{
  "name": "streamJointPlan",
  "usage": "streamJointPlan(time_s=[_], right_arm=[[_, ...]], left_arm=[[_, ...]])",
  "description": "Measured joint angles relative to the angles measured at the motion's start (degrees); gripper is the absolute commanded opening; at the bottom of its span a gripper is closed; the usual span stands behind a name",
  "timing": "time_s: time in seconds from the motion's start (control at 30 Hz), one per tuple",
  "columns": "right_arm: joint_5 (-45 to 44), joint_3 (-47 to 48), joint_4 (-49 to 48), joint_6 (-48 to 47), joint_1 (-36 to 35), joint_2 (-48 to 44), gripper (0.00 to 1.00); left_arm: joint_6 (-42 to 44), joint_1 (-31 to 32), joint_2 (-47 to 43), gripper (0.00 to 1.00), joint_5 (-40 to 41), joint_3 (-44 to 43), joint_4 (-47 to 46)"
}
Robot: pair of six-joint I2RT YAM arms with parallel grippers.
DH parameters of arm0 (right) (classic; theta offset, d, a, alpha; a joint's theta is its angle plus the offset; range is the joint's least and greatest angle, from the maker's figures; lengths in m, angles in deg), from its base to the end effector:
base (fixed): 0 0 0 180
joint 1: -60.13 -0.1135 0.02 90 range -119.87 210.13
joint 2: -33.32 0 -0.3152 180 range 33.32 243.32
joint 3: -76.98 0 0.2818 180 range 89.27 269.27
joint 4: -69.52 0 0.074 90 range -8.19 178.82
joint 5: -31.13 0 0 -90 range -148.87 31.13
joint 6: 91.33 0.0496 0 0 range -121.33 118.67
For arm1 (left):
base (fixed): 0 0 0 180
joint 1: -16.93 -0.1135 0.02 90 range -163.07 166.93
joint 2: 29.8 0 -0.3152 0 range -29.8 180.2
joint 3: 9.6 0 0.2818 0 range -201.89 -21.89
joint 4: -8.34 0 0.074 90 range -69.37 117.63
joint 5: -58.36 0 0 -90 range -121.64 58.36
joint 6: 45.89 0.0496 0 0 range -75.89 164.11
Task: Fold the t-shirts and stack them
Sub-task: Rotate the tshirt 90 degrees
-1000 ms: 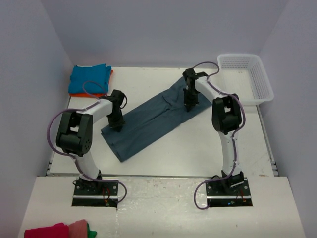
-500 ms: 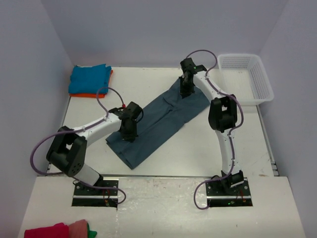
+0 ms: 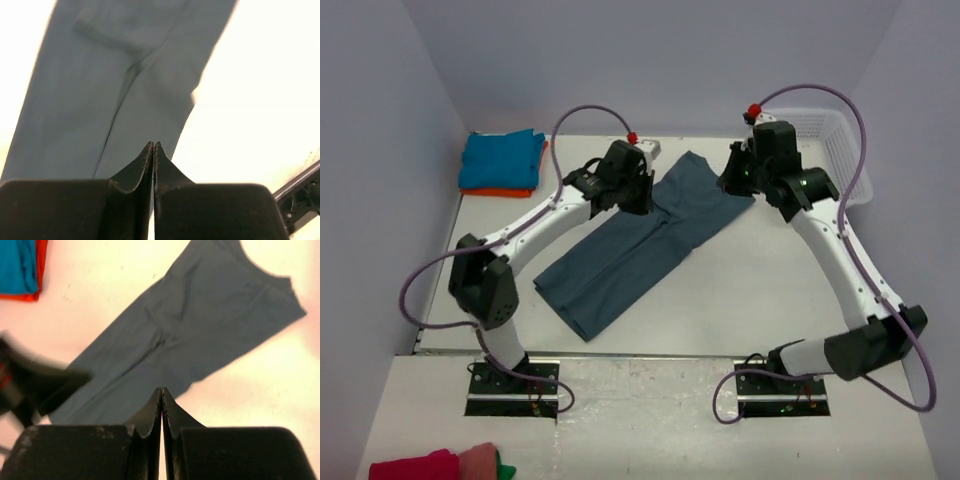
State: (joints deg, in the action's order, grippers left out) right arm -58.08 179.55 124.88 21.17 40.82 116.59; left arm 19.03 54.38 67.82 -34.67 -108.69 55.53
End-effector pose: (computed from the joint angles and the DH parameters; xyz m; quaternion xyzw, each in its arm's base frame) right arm 0.3291 0.1160 0.4469 0.0217 0.8910 0.1676 0.4215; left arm 0.3396 -0.2634 0.3447 0.1097 0.9195 -0.2165 0.3093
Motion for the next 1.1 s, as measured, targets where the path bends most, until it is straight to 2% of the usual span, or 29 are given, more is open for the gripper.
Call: streamJointPlan(time_s=[0.17, 0.3, 0.43, 0.63, 0.73, 0.93, 1.1], right_arm=[[0.22, -12.15, 0.2, 1.31, -3.87, -8.46, 0.0], [0.37, -20.87, 1.95, 2.12, -7.04, -9.38, 0.0], [0.46, -26.23, 4.5, 2.69, -7.48, -14.53, 0.0], [2.54, -29.97, 4.55, 4.48, -7.5, -26.93, 0.0], [4.9, -32.48, 4.24, 5.66, -7.98, -29.22, 0.0], [6.93, -35.6, 3.08, 7.89, -14.14, -25.64, 0.0], [9.2, -35.85, -1.09, 9.05, -20.22, -16.31, 0.0]], left_arm=[[8.83, -0.33, 19.76, 0.0, -14.1, -16.61, -5.73], [14.43, -0.7, 34.58, 0.0, -26.12, -28.87, -4.81], [18.29, -1.36, 44.48, 0.0, -33.7, -37.24, -3.37], [18.45, -4.74, 49.83, 0.0, -39.21, -38.45, -4.46], [17.14, -7.58, 52.24, 0.0, -40.98, -40.06, -5.01], [15.45, -12.22, 53.57, 0.0, -41.05, -41.81, -7.61], [13.86, -15.41, 53.66, 0.0, -40.63, -41.4, -9.7]])
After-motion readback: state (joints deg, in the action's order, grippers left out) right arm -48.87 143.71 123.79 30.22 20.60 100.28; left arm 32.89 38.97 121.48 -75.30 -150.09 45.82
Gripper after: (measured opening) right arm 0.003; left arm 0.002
